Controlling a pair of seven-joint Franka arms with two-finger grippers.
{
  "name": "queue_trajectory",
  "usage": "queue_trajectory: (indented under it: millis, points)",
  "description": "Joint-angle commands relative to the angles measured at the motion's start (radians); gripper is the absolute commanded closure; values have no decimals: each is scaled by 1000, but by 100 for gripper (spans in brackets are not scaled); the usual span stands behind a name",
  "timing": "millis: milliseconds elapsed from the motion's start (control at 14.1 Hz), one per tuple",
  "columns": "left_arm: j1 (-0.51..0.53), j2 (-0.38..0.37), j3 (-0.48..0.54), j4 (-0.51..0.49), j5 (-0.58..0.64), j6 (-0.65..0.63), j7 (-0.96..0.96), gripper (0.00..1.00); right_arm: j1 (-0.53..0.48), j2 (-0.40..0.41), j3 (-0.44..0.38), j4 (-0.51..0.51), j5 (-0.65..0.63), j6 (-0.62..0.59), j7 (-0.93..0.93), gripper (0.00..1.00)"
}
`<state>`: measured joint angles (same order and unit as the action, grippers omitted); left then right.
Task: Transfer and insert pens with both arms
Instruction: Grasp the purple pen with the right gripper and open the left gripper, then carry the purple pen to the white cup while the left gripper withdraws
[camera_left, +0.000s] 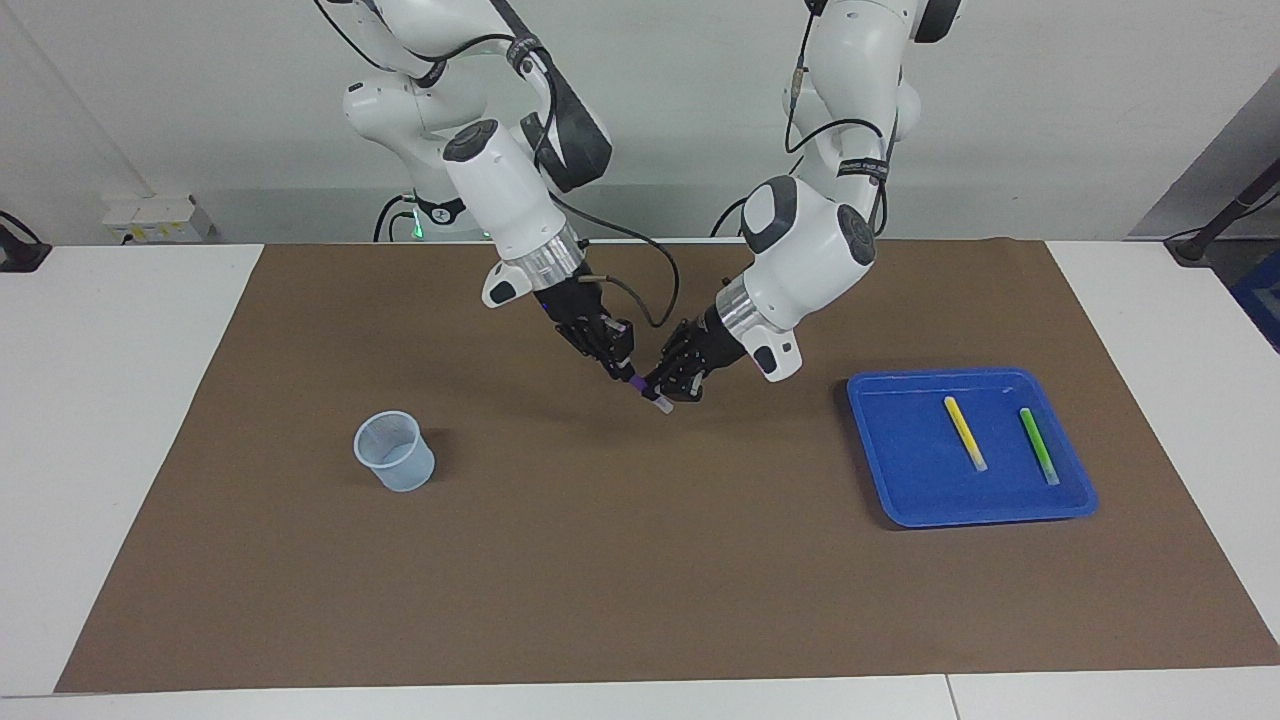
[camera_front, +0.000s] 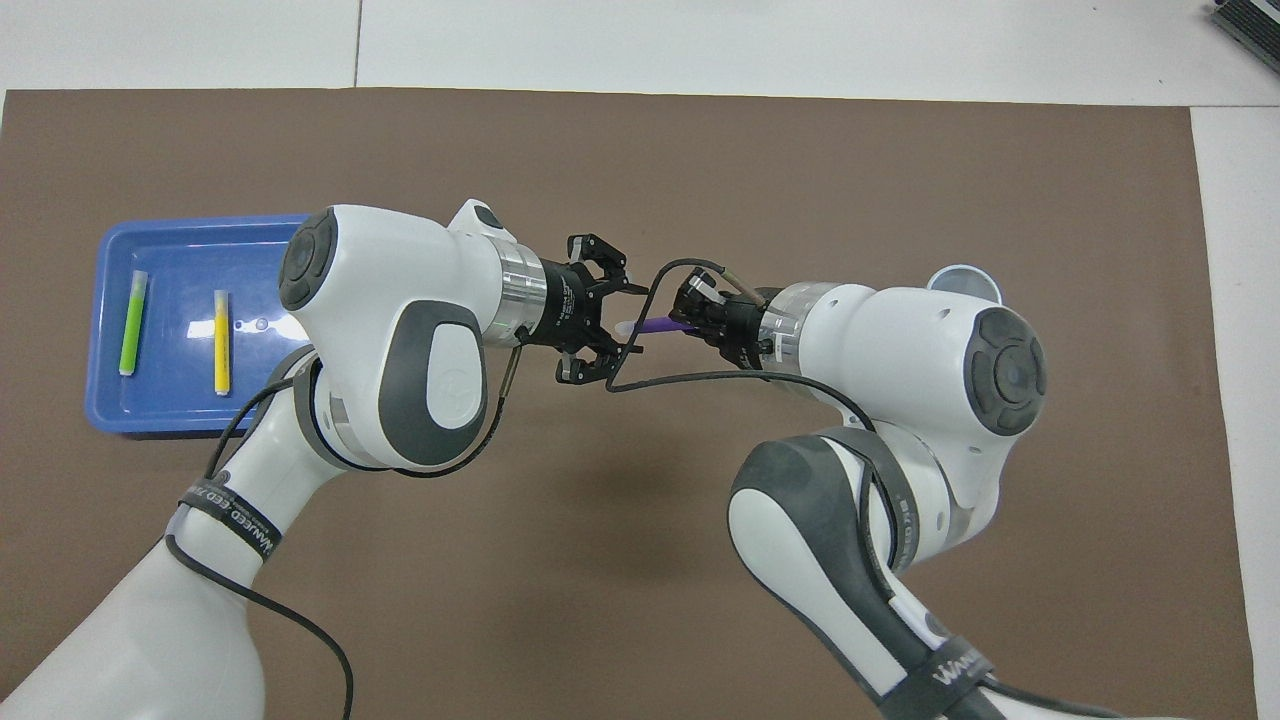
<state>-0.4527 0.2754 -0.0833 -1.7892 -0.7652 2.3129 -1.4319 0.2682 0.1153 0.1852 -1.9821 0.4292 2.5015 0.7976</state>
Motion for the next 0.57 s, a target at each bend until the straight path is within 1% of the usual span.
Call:
queue_trajectory:
  millis: [0,142,213,284,497]
  points:
    - [26,-64,8,-32,-11,-32,7,2,-73,-23,5,20,-44,-105,-105,100]
    - [55,-85,8,-30,-8,-52,25,2,-128,-45,4,25,-105,-194,-194,100]
    - [66,-93,8,-30,-6,-56,71,2,-164,-60,5,29,-131,-245,-257,100]
    - [78,-97,8,-30,-8,-72,137,3,-203,-75,5,29,-151,-295,-334,100]
    - [158,-110,10,-33,-5,-159,445,3,-338,-100,4,31,-208,-410,-577,100]
